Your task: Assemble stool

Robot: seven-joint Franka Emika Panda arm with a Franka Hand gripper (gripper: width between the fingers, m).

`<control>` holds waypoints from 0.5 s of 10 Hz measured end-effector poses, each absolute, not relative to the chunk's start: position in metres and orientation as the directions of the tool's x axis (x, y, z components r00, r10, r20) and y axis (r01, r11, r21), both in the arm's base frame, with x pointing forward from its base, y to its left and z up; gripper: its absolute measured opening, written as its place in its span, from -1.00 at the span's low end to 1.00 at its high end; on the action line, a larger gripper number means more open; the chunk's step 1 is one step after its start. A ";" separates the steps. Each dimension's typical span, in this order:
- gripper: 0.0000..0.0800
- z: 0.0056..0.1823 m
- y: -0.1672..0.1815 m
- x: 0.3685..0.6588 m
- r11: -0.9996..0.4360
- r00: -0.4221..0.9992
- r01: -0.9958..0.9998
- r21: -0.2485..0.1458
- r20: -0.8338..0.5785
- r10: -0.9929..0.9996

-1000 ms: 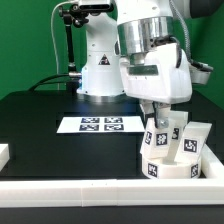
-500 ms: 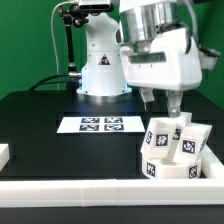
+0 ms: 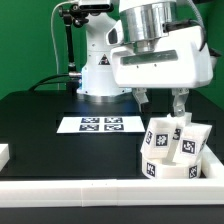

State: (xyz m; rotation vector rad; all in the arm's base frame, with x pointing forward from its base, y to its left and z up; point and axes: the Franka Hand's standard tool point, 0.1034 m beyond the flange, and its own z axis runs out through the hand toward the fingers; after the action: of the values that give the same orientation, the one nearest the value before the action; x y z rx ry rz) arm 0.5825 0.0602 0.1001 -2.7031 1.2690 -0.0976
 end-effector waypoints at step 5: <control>0.62 0.103 0.054 0.586 -0.894 0.895 -0.429 -0.131 0.074 -0.440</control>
Offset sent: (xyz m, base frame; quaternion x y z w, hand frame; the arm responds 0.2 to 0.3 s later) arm 0.0000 0.0000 0.0000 0.0000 0.0000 -0.1938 0.9810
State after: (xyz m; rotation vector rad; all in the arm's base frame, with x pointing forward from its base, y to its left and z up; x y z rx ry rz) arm 0.5856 0.0539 0.1029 -2.9495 0.6789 -0.1545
